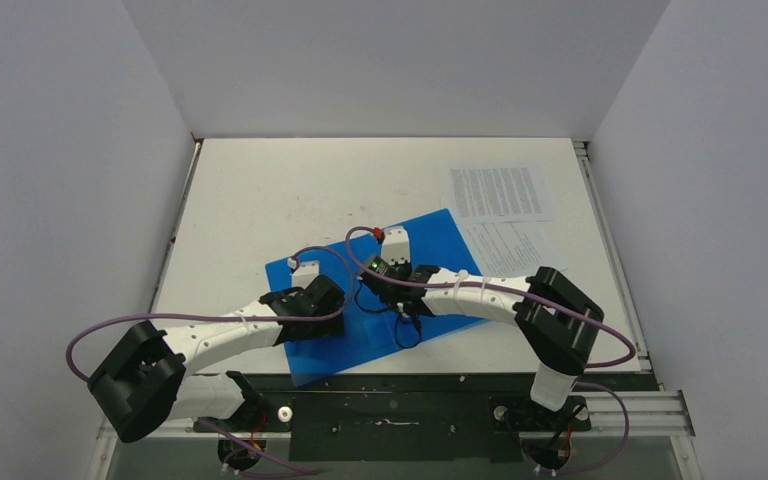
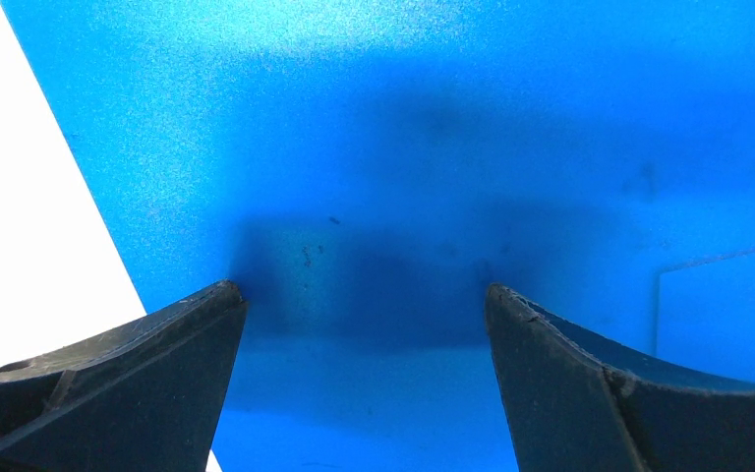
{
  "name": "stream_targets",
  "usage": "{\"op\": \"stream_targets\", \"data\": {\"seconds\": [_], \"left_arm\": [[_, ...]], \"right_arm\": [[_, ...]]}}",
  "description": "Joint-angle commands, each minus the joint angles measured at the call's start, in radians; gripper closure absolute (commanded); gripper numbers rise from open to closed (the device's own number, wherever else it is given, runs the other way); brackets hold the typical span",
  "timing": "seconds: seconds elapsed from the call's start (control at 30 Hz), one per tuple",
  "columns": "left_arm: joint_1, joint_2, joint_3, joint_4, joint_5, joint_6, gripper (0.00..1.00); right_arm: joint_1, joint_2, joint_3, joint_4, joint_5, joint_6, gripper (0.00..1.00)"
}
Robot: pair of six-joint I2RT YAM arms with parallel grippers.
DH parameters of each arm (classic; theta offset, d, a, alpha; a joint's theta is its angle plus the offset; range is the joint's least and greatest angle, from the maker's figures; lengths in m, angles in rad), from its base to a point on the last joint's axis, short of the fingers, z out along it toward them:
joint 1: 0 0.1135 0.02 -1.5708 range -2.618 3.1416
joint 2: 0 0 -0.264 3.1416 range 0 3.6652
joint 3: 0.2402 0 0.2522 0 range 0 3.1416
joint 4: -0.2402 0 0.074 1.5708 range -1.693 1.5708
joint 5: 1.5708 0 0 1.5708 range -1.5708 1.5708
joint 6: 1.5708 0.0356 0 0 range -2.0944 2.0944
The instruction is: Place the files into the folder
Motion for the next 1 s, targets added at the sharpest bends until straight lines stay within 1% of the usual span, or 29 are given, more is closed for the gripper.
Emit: {"op": "stream_targets", "data": {"seconds": [0.0,0.17,0.3,0.53,0.7,0.83,0.97], "left_arm": [[-0.001,0.039,-0.048,-0.011,0.078,-0.028,0.09],[-0.001,0.03,-0.037,-0.023,0.071,-0.023,0.09],[-0.001,0.017,-0.023,-0.031,0.069,-0.02,0.09],[-0.001,-0.032,0.041,-0.042,0.085,0.016,0.09],[-0.001,-0.068,0.12,-0.054,0.101,0.053,0.09],[-0.001,-0.079,0.168,-0.039,0.134,0.076,0.09],[-0.001,-0.067,0.188,0.002,0.192,0.084,0.09]], "right_arm": [[-0.028,-0.058,0.026,-0.015,-0.035,-0.015,0.95],[-0.049,-0.141,0.026,0.0,-0.049,-0.02,0.95],[-0.078,-0.223,-0.015,0.017,-0.064,-0.019,0.95],[-0.165,-0.311,-0.128,0.08,-0.195,-0.018,0.94],[-0.205,-0.308,-0.185,0.122,-0.267,-0.021,0.91],[-0.228,-0.285,-0.203,0.138,-0.285,-0.036,0.89],[-0.252,-0.275,-0.218,0.13,-0.263,-0.054,0.88]]}}
